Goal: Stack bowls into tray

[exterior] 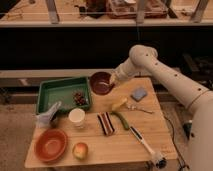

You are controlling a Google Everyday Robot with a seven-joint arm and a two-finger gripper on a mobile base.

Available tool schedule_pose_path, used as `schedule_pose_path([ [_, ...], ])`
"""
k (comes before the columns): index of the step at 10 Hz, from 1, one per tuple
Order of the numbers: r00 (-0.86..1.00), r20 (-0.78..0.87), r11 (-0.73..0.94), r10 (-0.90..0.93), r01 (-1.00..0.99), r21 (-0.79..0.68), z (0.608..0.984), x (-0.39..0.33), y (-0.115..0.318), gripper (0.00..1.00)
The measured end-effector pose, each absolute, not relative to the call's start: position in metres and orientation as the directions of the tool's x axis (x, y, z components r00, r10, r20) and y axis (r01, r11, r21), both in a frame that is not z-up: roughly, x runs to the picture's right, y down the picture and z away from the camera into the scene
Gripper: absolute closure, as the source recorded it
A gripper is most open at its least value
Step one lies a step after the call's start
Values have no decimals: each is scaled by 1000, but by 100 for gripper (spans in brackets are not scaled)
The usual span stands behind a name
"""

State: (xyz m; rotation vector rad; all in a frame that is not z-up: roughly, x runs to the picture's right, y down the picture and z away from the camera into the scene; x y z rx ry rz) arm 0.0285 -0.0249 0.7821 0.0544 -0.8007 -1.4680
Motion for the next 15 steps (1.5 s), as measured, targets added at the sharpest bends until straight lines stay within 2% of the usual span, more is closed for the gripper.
schedule_pose_path([
  [3,-276,344,-1,-898,781,624,706,-23,8,100],
  [4,-306,325,-29,-895,765,643,694,-31,15,100],
  [8,-312,330,-33,-891,769,638,689,-35,18,100],
  [10,-291,360,-15,-886,795,606,690,-46,34,100],
  [15,-200,457,71,-867,858,509,650,-84,143,100],
])
